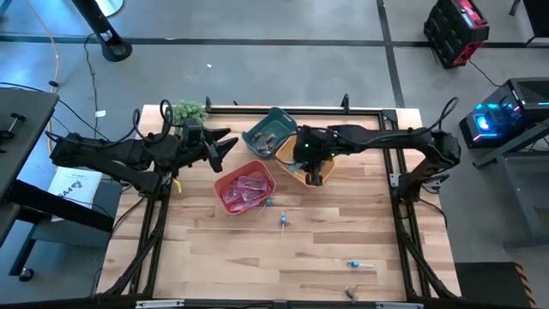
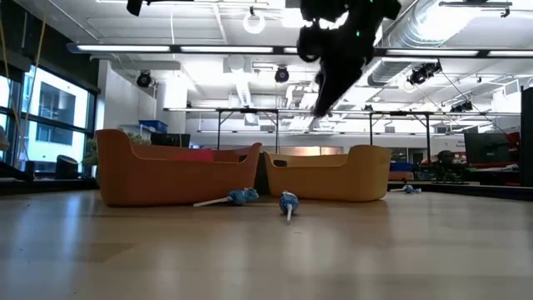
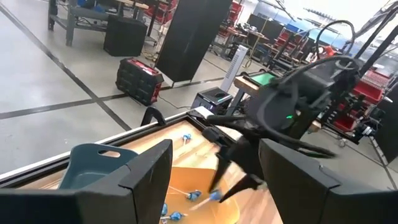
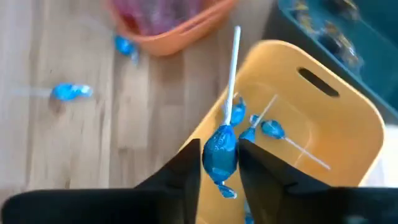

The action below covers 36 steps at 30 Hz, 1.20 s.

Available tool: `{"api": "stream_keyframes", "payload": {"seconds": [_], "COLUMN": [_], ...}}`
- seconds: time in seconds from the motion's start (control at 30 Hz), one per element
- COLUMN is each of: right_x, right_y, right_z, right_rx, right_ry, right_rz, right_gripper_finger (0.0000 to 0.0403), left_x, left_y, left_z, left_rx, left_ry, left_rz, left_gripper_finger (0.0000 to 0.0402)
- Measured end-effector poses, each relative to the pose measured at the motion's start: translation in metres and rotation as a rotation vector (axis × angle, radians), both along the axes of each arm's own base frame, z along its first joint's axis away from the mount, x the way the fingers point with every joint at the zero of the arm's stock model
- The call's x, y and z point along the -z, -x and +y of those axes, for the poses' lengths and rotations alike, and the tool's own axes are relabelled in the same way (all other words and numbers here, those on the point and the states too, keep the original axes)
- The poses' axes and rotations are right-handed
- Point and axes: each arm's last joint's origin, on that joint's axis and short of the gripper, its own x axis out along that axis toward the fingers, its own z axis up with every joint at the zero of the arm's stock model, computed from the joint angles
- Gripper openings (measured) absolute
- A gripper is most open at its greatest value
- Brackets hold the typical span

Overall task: Sort candy
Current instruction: Put the blue candy into the yellow bin

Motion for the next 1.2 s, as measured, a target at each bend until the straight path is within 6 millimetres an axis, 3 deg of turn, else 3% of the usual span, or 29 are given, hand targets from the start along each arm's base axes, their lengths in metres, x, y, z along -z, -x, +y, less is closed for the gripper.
{"api": "stream_keyframes", "payload": {"seconds": [0.17, 0.3, 0.4, 0.5, 0.6, 0.83, 1.0, 1.2], "right_x": [0.031, 0.033, 0.024, 0.009, 0.008, 0.036, 0.068, 0.101], "right_y": [0.009, 0.011, 0.007, -0.001, -0.009, -0.032, -0.042, -0.054], "right_z": [-0.010, -0.014, -0.009, 0.012, 0.042, 0.109, 0.128, 0.134], "right_rx": [0.119, 0.195, 0.127, -0.008, -0.192, -0.499, -0.613, -0.747], "right_ry": [-0.021, -0.060, -0.191, -0.314, -0.246, -0.022, 0.041, 0.135], "right_rz": [0.040, 0.038, -0.019, -0.106, -0.145, -0.181, -0.115, -0.094], "right_gripper_finger": [0.0162, 0.0201, 0.0219, 0.0223, 0.0222, 0.0222, 0.0222, 0.0222], "left_x": [0.000, 0.000, 0.000, 0.001, 0.004, 0.008, 0.010, 0.011], "left_y": [0.000, -0.001, -0.001, -0.001, -0.003, -0.008, -0.009, -0.009], "left_z": [-0.001, -0.001, -0.001, -0.001, -0.001, -0.003, -0.003, -0.003], "left_rx": [0.025, 0.036, 0.036, 0.036, 0.037, 0.045, 0.062, 0.059], "left_ry": [0.006, 0.007, 0.007, 0.004, 0.001, 0.022, 0.029, 0.040], "left_rz": [-0.001, 0.000, 0.000, 0.011, 0.033, 0.046, 0.050, 0.058], "left_gripper_finger": [0.0234, 0.0234, 0.0234, 0.0234, 0.0234, 0.0234, 0.0234, 0.0234]}}
